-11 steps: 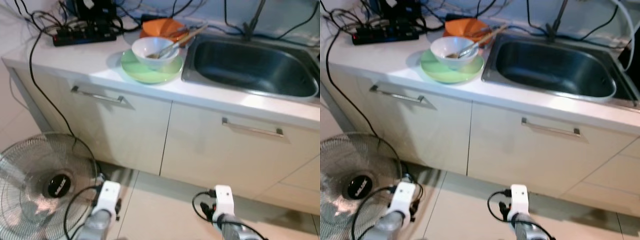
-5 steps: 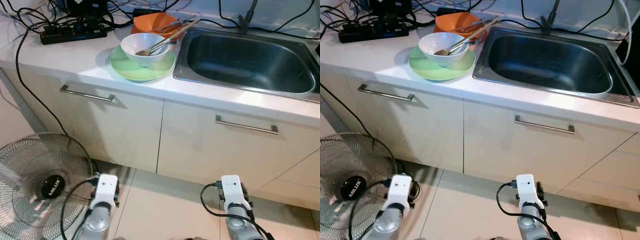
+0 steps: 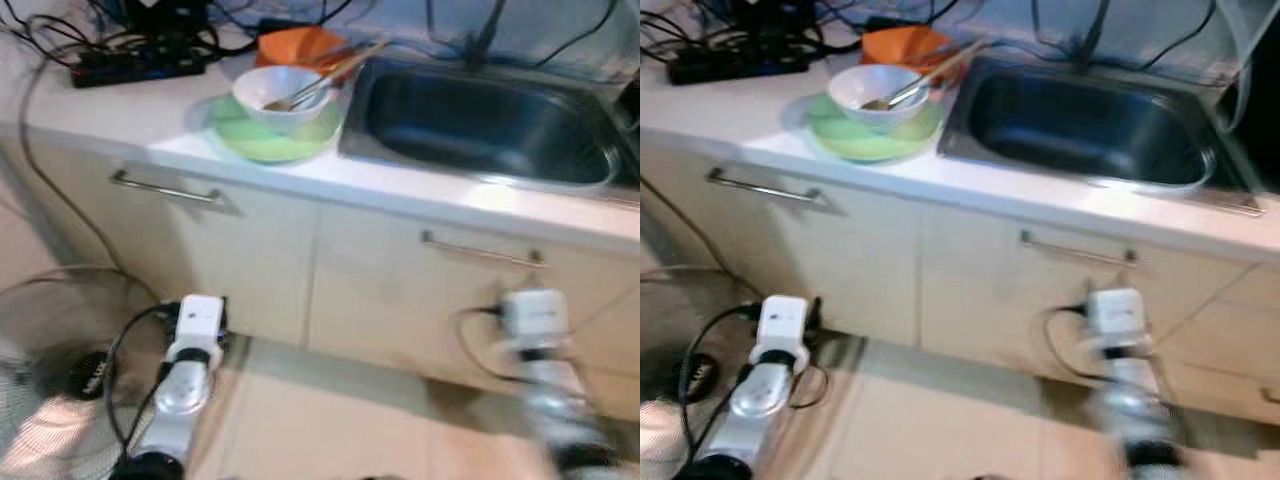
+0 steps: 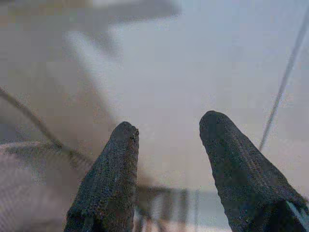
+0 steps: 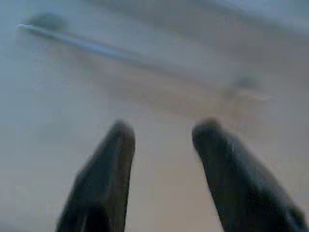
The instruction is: Kitchen organization
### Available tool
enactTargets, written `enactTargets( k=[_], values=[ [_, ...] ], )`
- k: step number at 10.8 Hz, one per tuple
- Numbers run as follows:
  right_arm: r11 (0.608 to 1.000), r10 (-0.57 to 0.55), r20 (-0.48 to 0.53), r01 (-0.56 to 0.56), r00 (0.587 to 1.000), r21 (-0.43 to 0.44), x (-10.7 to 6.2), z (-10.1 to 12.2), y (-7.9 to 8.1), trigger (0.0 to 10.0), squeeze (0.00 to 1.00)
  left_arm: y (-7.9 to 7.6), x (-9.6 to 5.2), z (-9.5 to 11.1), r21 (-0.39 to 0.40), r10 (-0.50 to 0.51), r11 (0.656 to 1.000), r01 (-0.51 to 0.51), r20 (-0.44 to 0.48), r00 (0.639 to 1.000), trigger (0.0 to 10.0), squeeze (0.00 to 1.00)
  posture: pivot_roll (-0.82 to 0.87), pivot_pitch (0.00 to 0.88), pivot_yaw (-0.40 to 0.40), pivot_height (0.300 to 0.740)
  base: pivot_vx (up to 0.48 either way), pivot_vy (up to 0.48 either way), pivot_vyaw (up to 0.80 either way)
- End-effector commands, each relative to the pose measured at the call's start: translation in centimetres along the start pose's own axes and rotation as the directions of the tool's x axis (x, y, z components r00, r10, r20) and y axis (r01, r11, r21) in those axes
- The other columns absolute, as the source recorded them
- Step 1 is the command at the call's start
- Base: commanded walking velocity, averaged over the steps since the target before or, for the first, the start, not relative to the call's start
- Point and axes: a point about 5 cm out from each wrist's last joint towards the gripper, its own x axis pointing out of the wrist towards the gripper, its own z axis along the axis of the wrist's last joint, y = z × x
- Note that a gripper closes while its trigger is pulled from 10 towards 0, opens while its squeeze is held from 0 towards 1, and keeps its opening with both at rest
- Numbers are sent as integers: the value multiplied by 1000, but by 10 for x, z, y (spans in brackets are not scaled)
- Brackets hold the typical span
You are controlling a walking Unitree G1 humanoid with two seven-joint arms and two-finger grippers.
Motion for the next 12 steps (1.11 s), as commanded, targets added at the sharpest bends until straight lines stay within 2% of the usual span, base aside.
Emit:
enactTargets(
  k=[1,2,3,5,6,7,10,11,12],
  values=[
    [1000,28,58,-28,998,2,3,10,11,10000,0,3,3,14,-13,5,1000,-5,53,999,10000,0,0,49,-15,740,0,0,0],
    [997,72,212,-70,975,-17,9,38,33,10000,0,4,5,25,-22,9,1000,-7,99,995,10000,0,0,46,-17,740,0,0,0],
    [991,133,323,-130,937,-31,13,63,46,10000,0,5,10,46,-19,13,1000,-10,187,982,10000,0,-1,40,-21,740,0,0,0],
    [984,166,414,-181,895,-4,20,102,53,10000,0,6,18,86,-51,33,999,-18,306,952,10000,0,5,35,-33,740,0,0,0],
    [980,171,490,-198,855,3,21,129,60,10000,0,0,20,114,-75,23,997,5,380,925,10000,0,8,27,-39,740,0,0,0],
    [976,178,533,-219,827,13,18,146,67,10000,0,-10,20,134,-80,-7,996,46,430,903,10000,0,6,22,-41,740,0,0,0],
    [971,140,528,-220,838,91,23,164,74,10000,0,-16,24,155,-99,-25,992,79,458,889,10000,0,7,4,-37,740,0,0,0],
    [969,149,519,-229,842,93,25,169,80,10000,0,-16,25,161,-99,-20,992,74,465,885,10000,0,14,2,-43,740,0,0,0],
    [963,164,521,-250,837,97,27,177,86,10000,0,-16,27,169,-98,-14,993,69,480,877,10000,0,28,0,-46,740,0,0,-800]
  ],
)
